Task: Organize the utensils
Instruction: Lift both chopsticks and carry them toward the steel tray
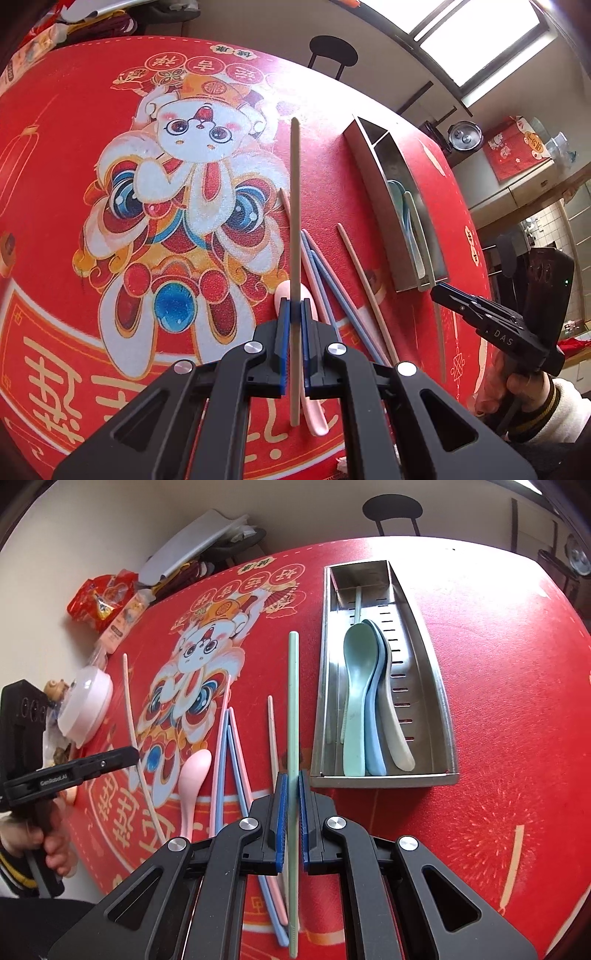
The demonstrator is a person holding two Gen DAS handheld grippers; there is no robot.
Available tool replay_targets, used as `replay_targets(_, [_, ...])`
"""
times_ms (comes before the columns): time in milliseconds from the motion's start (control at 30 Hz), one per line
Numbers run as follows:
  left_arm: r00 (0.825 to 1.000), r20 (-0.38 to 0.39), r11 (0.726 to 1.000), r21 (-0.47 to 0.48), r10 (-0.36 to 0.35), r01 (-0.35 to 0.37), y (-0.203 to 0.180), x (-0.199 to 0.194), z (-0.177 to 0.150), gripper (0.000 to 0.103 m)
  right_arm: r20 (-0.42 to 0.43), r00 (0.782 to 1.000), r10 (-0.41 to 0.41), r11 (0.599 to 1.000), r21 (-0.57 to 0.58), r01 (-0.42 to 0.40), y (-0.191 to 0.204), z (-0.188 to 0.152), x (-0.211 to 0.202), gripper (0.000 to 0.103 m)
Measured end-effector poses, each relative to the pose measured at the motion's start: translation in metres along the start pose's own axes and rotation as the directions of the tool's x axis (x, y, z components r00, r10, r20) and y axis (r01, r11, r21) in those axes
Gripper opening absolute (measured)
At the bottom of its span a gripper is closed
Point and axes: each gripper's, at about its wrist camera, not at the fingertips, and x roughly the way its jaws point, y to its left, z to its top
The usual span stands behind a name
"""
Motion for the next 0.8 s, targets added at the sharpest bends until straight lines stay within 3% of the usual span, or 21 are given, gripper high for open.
replay_targets(367, [0.999,-0.05,0.999,0.047,0.002,0.0,-0.011,0.03,0.002,0.006,0.005,1.0,0.0,0.999,0.035,-0.001,-0.009,-0.001,-0.001,0.006])
replay_targets(800, [0.977,-0.082,0.978,0.083,0.197,-0.19,0.022,0.048,-0.012,0.006,-0.001,1.0,0.005,0.999,0.051,-0.005,-0.011,-0.002,0.002,0.006])
